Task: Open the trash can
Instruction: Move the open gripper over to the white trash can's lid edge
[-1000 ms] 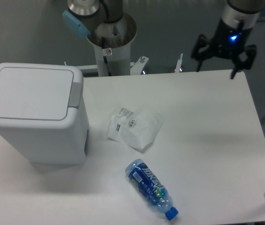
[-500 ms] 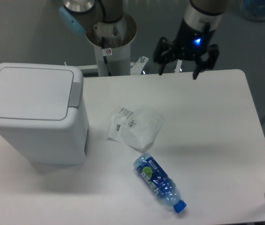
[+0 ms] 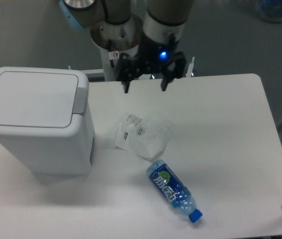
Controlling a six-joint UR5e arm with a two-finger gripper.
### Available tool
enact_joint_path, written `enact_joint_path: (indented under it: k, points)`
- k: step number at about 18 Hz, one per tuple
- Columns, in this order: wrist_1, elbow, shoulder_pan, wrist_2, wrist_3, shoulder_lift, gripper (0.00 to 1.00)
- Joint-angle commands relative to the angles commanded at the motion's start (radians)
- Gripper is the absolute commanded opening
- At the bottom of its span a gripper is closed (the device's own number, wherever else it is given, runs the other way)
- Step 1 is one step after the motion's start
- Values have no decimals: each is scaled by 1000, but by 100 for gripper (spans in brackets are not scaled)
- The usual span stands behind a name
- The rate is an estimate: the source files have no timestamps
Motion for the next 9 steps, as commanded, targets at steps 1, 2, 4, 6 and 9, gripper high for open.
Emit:
enact_joint_path:
  k: [1, 2, 4, 6, 9]
  points:
    - [2, -5, -17, 3, 0, -8, 100]
    - [2, -14, -29, 5, 0, -9, 100]
    - [3, -41, -49, 3, 0, -8, 100]
    - [3, -46, -72, 2, 0, -8, 100]
    - [5, -46, -91, 0, 0, -2, 100]
